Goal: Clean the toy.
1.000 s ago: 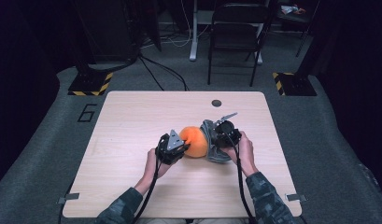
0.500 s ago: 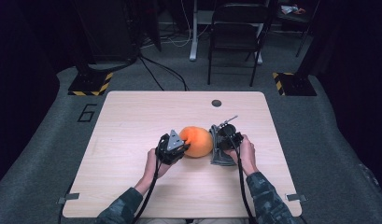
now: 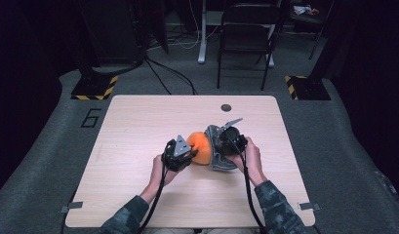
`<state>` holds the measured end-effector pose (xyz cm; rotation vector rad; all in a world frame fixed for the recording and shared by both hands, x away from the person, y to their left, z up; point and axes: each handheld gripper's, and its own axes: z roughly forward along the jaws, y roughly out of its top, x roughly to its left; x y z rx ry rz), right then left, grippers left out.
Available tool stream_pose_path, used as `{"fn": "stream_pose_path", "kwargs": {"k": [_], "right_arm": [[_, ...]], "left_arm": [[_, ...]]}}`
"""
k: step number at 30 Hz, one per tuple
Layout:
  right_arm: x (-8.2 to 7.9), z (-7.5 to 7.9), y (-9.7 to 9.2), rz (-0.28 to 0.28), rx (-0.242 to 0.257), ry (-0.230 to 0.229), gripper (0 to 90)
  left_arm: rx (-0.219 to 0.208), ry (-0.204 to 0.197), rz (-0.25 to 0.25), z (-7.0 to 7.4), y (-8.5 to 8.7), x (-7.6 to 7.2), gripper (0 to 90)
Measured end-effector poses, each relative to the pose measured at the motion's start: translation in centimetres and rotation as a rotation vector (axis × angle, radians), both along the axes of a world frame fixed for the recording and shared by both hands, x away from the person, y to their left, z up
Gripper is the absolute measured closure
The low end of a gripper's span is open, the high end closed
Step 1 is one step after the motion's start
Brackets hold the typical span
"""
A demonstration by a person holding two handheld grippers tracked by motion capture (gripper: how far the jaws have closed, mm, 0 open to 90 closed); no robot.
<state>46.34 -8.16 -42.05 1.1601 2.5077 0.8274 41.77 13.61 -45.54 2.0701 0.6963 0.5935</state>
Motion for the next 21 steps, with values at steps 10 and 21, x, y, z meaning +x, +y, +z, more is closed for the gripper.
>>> {"fn": "stream_pose_path", "kwargs": {"k": [10, 21], "right_arm": [[0.8, -0.4, -1.0, -0.012, 0.04, 0.006, 72.9], [1.0, -0.7, -1.4, -0.019, 0.052, 0.006, 72.9]], "left_arm": [[0.092, -0.029, 0.018, -0.1, -0.7, -0.3, 42.8], [0.08, -0.082, 0.038, -1.6, -0.9, 0.2, 70.5]]}}
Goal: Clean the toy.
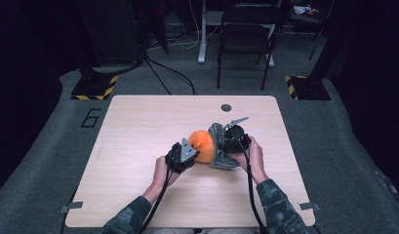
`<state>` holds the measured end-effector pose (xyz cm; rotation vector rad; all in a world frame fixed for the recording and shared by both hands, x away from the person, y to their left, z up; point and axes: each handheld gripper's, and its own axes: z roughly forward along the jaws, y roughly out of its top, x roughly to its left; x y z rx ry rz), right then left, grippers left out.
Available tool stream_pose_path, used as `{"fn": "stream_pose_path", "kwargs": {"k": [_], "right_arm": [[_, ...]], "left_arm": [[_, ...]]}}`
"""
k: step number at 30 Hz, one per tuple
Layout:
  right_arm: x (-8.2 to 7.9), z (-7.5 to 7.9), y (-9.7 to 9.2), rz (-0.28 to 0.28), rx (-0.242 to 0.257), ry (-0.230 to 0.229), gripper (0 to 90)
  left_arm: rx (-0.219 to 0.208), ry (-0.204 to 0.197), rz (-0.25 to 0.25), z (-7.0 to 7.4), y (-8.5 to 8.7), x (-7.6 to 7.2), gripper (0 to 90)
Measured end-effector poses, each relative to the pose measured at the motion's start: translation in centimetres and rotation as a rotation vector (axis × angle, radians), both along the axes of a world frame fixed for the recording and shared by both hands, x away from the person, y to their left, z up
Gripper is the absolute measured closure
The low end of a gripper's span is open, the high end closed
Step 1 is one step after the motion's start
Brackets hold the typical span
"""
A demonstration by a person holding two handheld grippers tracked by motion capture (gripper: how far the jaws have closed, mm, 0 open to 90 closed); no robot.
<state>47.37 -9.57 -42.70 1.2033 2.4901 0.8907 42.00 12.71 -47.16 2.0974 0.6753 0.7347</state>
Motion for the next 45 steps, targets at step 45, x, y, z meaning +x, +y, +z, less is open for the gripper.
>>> {"fn": "stream_pose_path", "kwargs": {"k": [45], "right_arm": [[1.1, -2.2, -1.2, -0.077, -0.043, 0.063, 72.4]], "left_arm": [[-0.068, 0.062, -0.021, 0.9, 0.3, -0.1, 78.8]]}}
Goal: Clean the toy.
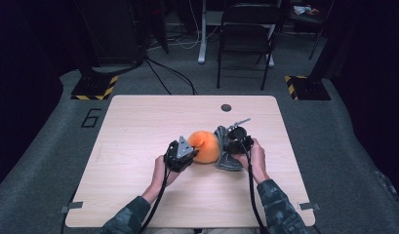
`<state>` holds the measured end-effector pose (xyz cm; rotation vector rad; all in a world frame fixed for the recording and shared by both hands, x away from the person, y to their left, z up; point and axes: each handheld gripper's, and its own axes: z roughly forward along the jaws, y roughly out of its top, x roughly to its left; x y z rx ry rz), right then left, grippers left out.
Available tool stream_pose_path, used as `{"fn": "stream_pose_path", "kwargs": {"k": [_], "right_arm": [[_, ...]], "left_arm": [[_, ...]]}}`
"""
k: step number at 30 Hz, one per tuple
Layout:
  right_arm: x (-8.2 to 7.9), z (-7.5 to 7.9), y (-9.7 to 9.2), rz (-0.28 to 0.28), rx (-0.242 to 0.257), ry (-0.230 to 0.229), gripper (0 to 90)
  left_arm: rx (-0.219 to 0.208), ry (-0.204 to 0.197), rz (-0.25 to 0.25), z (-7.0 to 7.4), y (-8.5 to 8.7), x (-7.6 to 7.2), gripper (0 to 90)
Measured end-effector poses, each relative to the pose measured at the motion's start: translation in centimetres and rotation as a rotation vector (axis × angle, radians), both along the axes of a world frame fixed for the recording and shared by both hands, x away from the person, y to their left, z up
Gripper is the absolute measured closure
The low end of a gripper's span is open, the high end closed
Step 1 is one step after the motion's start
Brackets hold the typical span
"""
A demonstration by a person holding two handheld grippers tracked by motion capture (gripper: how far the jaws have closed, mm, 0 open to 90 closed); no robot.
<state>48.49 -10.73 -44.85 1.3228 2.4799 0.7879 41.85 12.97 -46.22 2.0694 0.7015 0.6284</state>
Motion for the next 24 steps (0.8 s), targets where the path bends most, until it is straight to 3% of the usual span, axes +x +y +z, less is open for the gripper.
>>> {"fn": "stream_pose_path", "kwargs": {"k": [7, 9, 11, 16, 18, 22, 24], "right_arm": [[0.8, -2.4, -0.4, -0.035, -0.061, 0.064, 72.2], [0.8, -2.3, -0.5, -0.034, -0.049, 0.068, 72.3], [0.6, -1.5, -0.5, -0.03, -0.06, 0.051, 72.3], [-0.5, 2.0, -0.2, 0.001, -0.01, -0.022, 72.3], [-1.3, 3.4, 0.5, 0.031, 0.008, -0.08, 72.3], [-2.7, 5.0, 1.9, 0.097, 0.051, -0.133, 72.3], [-3.3, 5.4, 2.9, 0.129, 0.043, -0.157, 72.3]], "left_arm": [[0.005, -0.002, 0.003, 0.0, 0.2, 0.1, 78.6], [-0.001, 0.001, 0.006, 0.0, 0.2, 0.1, 78.5], [-0.006, -0.002, 0.011, 0.0, 0.4, 0.2, 78.4], [-0.009, 0.004, 0.014, 0.0, 0.5, 0.2, 78.3], [-0.013, 0.007, 0.014, 0.0, 0.4, 0.2, 78.2], [-0.011, 0.007, 0.011, 0.0, 0.4, 0.2, 78.2], [-0.012, 0.009, 0.013, 0.0, 0.4, 0.2, 78.3]]}}
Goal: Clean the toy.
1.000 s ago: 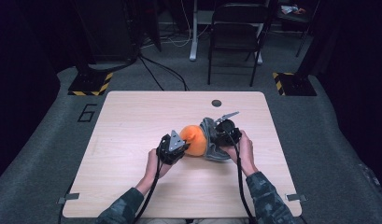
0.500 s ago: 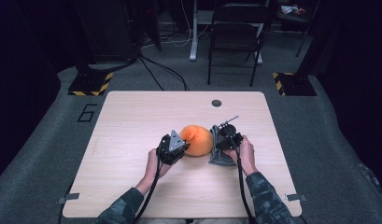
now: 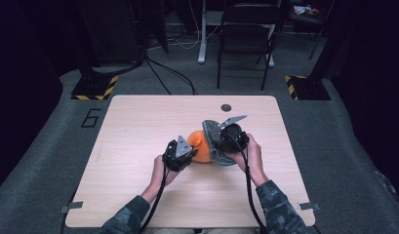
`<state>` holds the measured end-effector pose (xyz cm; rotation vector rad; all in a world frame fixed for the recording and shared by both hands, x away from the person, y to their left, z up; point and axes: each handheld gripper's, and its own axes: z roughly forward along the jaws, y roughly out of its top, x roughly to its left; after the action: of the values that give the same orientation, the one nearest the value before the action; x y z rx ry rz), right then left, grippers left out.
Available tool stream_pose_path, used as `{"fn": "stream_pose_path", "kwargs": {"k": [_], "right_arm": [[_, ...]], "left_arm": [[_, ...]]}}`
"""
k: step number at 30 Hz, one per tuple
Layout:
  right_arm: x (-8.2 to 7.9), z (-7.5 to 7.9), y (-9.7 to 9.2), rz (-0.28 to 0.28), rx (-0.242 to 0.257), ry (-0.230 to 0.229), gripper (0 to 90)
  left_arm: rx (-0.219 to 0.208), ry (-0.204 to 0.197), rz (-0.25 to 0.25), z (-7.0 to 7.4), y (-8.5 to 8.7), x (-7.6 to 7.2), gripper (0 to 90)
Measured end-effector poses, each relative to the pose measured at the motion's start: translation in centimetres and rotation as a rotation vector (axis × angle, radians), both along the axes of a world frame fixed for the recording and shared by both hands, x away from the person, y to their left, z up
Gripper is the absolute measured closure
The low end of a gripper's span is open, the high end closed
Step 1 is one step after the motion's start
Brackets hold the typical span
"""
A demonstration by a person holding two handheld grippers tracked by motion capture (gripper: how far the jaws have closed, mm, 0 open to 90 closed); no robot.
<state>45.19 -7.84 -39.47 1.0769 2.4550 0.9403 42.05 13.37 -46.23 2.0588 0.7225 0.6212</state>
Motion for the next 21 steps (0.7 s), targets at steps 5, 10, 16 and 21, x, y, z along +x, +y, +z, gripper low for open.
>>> {"fn": "stream_pose_path", "kwargs": {"k": [5, 10, 16, 21], "right_arm": [[0.1, -0.7, 0.5, 0.009, -0.001, 0.008, 72.3], [1.2, -2.2, -0.5, -0.026, -0.018, 0.043, 72.3], [2.6, -4.3, -2.1, -0.094, -0.031, 0.129, 72.2], [3.4, -5.6, -2.9, -0.126, -0.049, 0.187, 72.0]], "left_arm": [[0.001, 0.003, -0.001, -0.1, 0.0, 0.1, 78.3], [0.006, 0.003, -0.006, -0.1, 0.0, 0.1, 78.2], [0.0, 0.005, -0.009, -0.1, -0.1, 0.1, 78.2], [0.0, 0.004, -0.007, -0.1, -0.1, 0.0, 78.3]]}}
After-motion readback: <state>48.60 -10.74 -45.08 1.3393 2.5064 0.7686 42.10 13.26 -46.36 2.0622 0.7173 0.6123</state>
